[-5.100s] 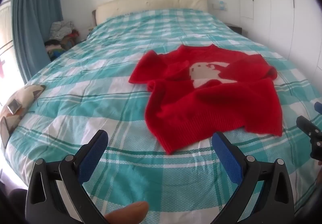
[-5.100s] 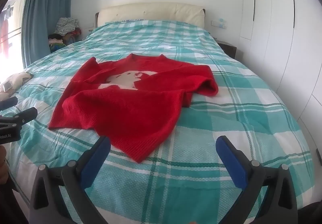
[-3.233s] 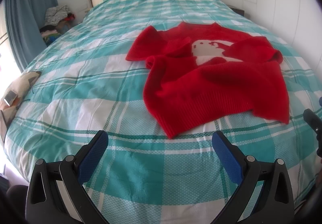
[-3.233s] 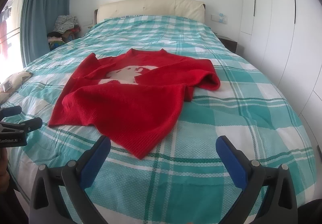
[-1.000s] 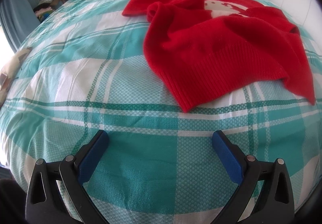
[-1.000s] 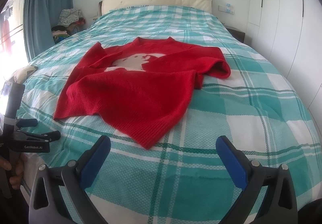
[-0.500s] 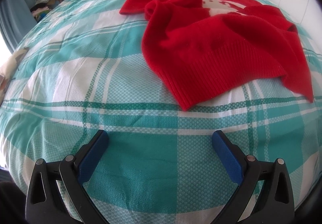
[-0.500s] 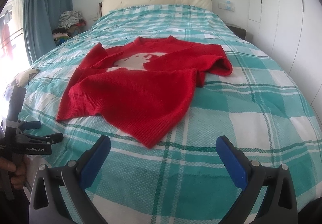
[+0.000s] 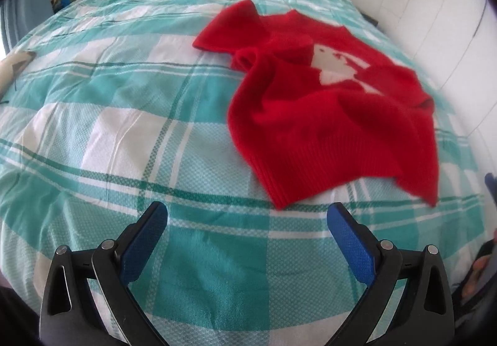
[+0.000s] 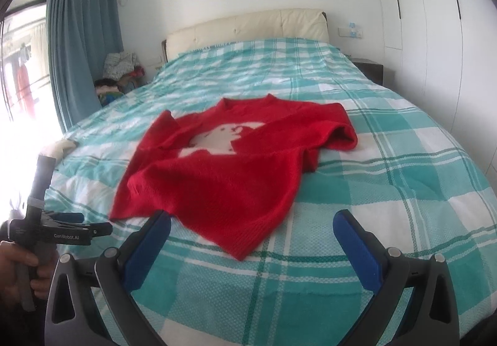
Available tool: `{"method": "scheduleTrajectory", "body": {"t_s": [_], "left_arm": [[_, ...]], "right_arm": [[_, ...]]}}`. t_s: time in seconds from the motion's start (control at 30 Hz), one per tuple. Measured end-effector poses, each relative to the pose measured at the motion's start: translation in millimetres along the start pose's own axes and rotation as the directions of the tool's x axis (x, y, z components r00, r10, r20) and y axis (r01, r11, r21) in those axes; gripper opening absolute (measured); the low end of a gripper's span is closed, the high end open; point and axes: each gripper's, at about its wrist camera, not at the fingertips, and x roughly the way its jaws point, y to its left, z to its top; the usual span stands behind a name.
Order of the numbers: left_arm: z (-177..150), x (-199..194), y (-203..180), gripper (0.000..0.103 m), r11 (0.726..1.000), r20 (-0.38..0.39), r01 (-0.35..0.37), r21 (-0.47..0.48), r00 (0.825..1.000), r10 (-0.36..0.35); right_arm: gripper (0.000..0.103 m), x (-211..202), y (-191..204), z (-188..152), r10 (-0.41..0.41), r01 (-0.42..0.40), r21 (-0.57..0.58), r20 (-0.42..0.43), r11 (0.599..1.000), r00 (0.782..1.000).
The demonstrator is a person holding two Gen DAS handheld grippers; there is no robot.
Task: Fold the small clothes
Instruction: 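Grasp the hem with the left gripper while the right gripper grasps the hem, pull to flatten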
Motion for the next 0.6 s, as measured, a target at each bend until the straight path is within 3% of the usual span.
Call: {"method": "scheduleTrajectory", "body": {"t_s": [0.07, 0.13, 0.2, 0.27, 0.33, 0.4, 0.47, 0.5, 0.53, 0.57, 0.6], "left_arm": [[8.1, 3.5, 9.6, 0.103, 0.995, -0.019, 0.084, -0.055, 0.996, -0.085], [12.4, 14.0, 14.6, 0.102, 0.984, -0.047, 0.133, -0.119, 0.989, -0.139], [13.2, 27.0, 11.8, 0.1, 0.977, -0.073, 0.147, -0.153, 0.984, -0.16], [11.5, 33.1, 4.2, 0.087, 0.977, -0.069, 0.145, -0.155, 0.985, -0.157], [11.8, 36.1, -5.0, 0.08, 0.979, -0.061, 0.151, -0.135, 0.985, -0.16], [15.3, 41.2, -9.9, 0.068, 0.978, -0.061, 0.166, -0.126, 0.983, -0.175], [19.7, 48.6, -13.0, 0.033, 0.973, -0.071, 0.189, -0.129, 0.977, -0.199], [21.5, 53.1, -14.4, 0.023, 0.975, -0.075, 0.184, -0.128, 0.978, -0.194], [22.8, 56.0, -14.2, 0.007, 0.978, -0.074, 0.166, -0.127, 0.981, -0.176], [23.0, 56.8, -11.8, 0.005, 0.977, -0.07, 0.164, -0.135, 0.982, -0.175], [23.0, 56.2, -7.8, 0.004, 0.971, -0.068, 0.181, -0.156, 0.979, -0.194]], "right_arm": [[0.103, 2.7, -8.8, -0.3, 0.032, -0.032, 0.073, 0.002, 0.997, 0.999], [0.103, 14.5, -19.8, -3.5, 0.052, -0.042, 0.153, -0.06, 0.987, 0.997], [0.103, 26.5, -32.6, -8.9, 0.048, -0.022, 0.236, -0.106, 0.972, 0.993], [0.103, 36.9, -45.2, -15.3, 0.089, -0.039, 0.327, -0.139, 0.944, 0.986], [0.103, 49.7, -52.7, -22.5, 0.148, -0.067, 0.396, -0.177, 0.916, 0.973], [0.103, 65.7, -53.3, -26.1, 0.193, -0.085, 0.424, -0.218, 0.902, 0.957], [0.103, 81.8, -47.7, -24.2, 0.232, -0.115, 0.411, -0.248, 0.904, 0.941], [0.099, 88.7, -43.3, -21.9, 0.249, -0.133, 0.395, -0.258, 0.909, 0.933], [0.095, 95.3, -39.2, -20.2, 0.263, -0.149, 0.382, -0.267, 0.912, 0.927], [0.077, 101.6, -35.8, -20.1, 0.271, -0.156, 0.373, -0.278, 0.915, 0.922], [0.051, 109.1, -33.1, -20.8, 0.275, -0.155, 0.365, -0.304, 0.918, 0.912]]}}
